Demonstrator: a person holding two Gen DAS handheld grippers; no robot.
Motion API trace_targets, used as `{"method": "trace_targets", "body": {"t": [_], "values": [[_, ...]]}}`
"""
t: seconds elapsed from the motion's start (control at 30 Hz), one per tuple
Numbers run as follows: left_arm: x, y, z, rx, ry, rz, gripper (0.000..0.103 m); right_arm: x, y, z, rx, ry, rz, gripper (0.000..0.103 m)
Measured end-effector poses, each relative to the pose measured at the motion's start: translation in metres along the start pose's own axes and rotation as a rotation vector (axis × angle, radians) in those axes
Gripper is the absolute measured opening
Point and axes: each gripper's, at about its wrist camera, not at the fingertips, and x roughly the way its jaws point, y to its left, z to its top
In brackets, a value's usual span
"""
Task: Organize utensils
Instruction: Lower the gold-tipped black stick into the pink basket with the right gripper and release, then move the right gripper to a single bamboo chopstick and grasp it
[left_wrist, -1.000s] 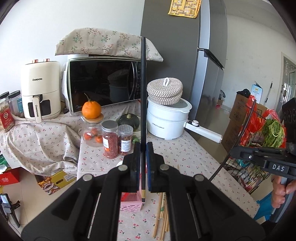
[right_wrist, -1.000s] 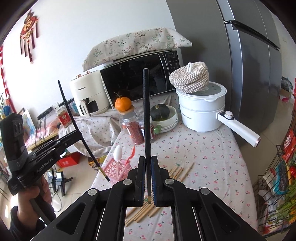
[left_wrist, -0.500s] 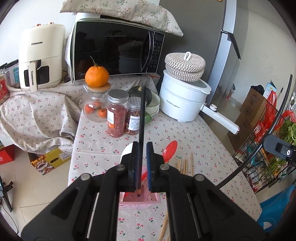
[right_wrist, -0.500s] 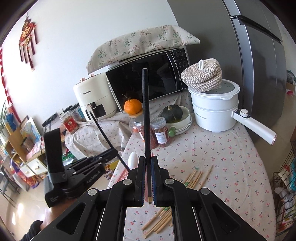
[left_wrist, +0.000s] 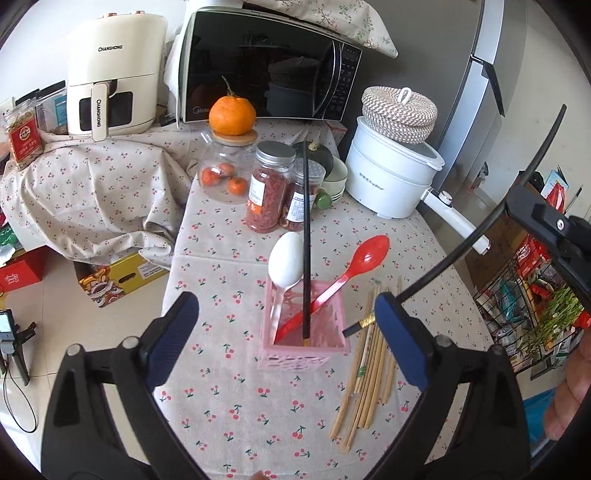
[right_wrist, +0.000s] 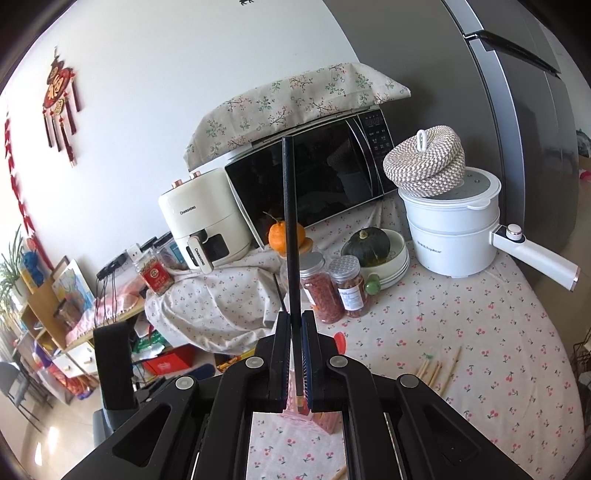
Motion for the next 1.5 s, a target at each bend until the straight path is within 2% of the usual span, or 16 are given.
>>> {"method": "trace_targets", "body": {"t": [0.2,0.57,0.6,0.67,0.7,0.73,0.9,1.13,1.23,1.5], "values": [[0.0,0.012,-0.014,0.05,0.027,0.046,0.102,0.024,0.002,-0.004,0.018,0.011,0.009,0.006],[0.01,0.024,-0.023,0.059,0.092,0.068,0.102,0.075,-0.007,-0.021,0.042,0.119,-0.035,0.008],[0.011,0.023,-0.024,0.061,0.098,0.065,0.102,0.077,-0.01,-0.021,0.049,0.124,-0.041,0.01],[0.012,0.019,-0.026,0.069,0.107,0.058,0.102,0.077,-0.015,-0.021,0.067,0.135,-0.049,0.029],[0.013,0.017,-0.026,0.074,0.113,0.055,0.102,0.075,-0.016,-0.02,0.076,0.131,-0.046,0.047],[0.014,0.015,-0.027,0.079,0.118,0.051,0.102,0.07,-0.018,-0.019,0.084,0.114,-0.042,0.059],[0.018,0.007,-0.032,0.079,0.138,0.031,0.102,0.046,-0.025,-0.012,0.08,0.07,-0.034,0.071],[0.026,-0.001,-0.042,0.089,0.162,0.011,0.102,0.019,-0.054,-0.016,0.066,0.073,-0.104,0.088],[0.033,-0.005,-0.046,0.09,0.191,-0.004,0.102,0.02,-0.072,-0.025,0.06,0.117,-0.173,0.096],[0.044,-0.022,-0.051,0.111,0.239,-0.011,0.102,0.05,-0.111,-0.057,0.011,0.313,-0.372,0.102]]}}
